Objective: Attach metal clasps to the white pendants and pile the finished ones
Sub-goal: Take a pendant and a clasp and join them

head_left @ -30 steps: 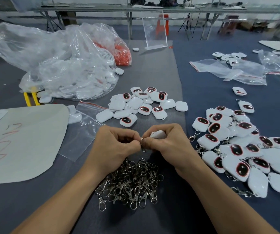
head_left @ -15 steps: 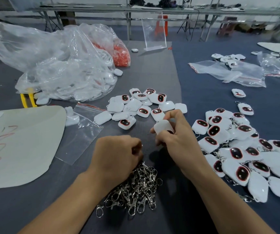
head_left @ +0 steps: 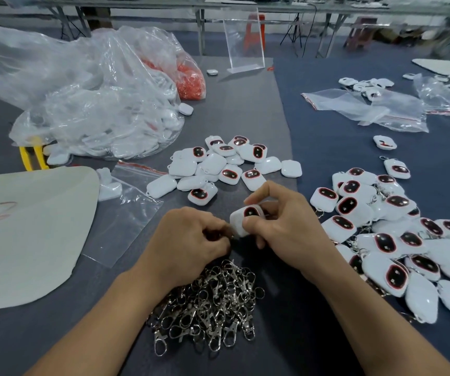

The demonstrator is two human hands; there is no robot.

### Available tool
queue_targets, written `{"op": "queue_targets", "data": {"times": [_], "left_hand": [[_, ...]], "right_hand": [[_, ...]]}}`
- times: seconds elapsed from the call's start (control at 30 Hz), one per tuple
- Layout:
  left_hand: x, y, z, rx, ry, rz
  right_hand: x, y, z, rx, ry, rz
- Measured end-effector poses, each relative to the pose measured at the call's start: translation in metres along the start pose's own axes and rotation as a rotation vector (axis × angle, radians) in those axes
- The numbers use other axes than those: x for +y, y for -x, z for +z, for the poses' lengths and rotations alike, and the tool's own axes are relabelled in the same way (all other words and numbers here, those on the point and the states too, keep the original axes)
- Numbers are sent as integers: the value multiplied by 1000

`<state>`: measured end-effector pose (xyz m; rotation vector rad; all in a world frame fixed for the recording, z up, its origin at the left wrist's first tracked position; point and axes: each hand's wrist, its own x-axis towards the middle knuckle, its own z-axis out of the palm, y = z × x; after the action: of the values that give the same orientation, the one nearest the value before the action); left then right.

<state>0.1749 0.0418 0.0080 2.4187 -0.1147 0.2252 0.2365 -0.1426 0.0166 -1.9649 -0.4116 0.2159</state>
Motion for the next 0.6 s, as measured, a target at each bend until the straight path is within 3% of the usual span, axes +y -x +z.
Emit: {"op": "queue_targets", "data": {"times": [0.6], "left_hand": [[-4, 0, -1, -22, 76, -27]], "right_hand": [[-3, -1, -7, -81, 74, -42]]}}
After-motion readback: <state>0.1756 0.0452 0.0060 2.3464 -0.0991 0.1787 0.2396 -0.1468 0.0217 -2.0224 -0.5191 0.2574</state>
